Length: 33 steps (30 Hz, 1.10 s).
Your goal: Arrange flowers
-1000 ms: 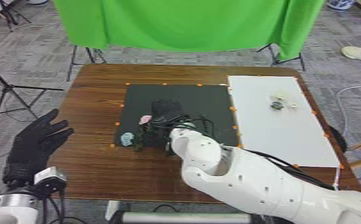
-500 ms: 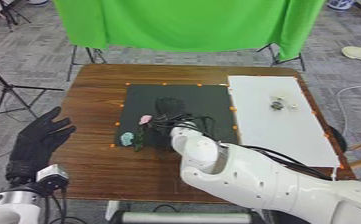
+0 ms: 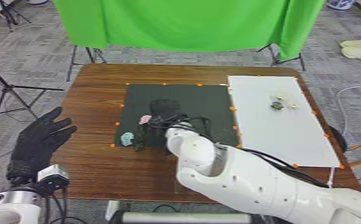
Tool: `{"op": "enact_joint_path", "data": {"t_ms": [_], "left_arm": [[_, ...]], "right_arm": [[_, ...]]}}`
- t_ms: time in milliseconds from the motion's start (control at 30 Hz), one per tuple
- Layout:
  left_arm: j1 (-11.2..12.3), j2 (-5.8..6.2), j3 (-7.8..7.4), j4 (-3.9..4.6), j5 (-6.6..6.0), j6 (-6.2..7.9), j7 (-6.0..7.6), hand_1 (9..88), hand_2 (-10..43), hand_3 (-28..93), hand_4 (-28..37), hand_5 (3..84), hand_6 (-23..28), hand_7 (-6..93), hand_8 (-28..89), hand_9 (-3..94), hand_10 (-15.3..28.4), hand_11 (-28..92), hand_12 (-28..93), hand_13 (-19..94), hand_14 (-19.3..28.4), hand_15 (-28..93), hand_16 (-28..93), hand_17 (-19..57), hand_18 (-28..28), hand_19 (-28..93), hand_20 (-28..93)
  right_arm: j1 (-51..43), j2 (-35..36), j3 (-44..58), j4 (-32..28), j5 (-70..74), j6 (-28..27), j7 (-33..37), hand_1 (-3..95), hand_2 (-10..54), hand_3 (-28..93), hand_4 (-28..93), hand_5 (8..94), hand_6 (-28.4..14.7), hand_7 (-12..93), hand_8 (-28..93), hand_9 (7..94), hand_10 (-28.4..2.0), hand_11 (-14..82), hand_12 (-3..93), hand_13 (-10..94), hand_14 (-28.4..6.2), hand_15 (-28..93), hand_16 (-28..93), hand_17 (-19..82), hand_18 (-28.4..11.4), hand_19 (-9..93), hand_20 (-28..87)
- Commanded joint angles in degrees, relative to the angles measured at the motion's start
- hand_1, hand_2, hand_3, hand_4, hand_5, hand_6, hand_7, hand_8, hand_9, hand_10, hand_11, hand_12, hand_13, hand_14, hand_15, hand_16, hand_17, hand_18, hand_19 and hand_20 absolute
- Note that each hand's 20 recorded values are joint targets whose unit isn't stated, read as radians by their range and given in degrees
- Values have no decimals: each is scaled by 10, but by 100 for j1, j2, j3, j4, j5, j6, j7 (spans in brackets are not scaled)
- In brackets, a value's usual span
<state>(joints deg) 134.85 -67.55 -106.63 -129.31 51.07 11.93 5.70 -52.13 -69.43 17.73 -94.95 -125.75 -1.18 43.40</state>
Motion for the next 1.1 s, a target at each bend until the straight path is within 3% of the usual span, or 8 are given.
{"op": "enact_joint_path", "data": {"t_ms": [33, 467, 967, 1100], "left_arm": [[31, -8, 19, 18, 44, -67, -59, 241, 46, 810, -210, 359, 96, 149, -101, 348, 204, 298, 98, 252, 267, 531, -96, -115, 236, 571, 37], [36, -5, 32, 18, 55, -86, -76, 244, 41, 808, -204, 360, 96, 148, -101, 348, 203, 297, 98, 252, 267, 532, -96, -115, 235, 569, 35], [136, -47, -16, -28, 69, -76, -103, 246, 39, 805, -202, 361, 97, 147, -100, 349, 202, 299, 99, 253, 267, 533, -97, -116, 235, 569, 34], [247, -61, -50, -72, 49, -20, -51, 247, 38, 805, -201, 361, 97, 148, -100, 349, 203, 298, 98, 253, 267, 532, -97, -116, 235, 569, 34]], "right_arm": [[211, -34, -188, 84, -112, 222, 189, 465, -95, 824, -283, 701, -39, 310, -26, 768, -113, 278, 334, 737, -71, 828, 123, 327, -229, 932, 302], [578, -5, -635, 219, -198, 639, 634, 460, -95, 828, -283, 656, -53, 310, -59, 687, -132, 393, 289, 717, -75, 851, 111, 328, -237, 932, 323], [561, 69, -584, 159, -207, 319, 835, 454, -95, 841, -283, 643, -58, 308, -167, 650, -150, 442, 253, 702, -83, 862, 98, 321, -242, 932, 336], [519, 111, -485, 84, -329, 225, 773, 458, -95, 844, -283, 639, -62, 304, -173, 646, -155, 444, 250, 701, -84, 863, 98, 321, -244, 932, 339]]}}
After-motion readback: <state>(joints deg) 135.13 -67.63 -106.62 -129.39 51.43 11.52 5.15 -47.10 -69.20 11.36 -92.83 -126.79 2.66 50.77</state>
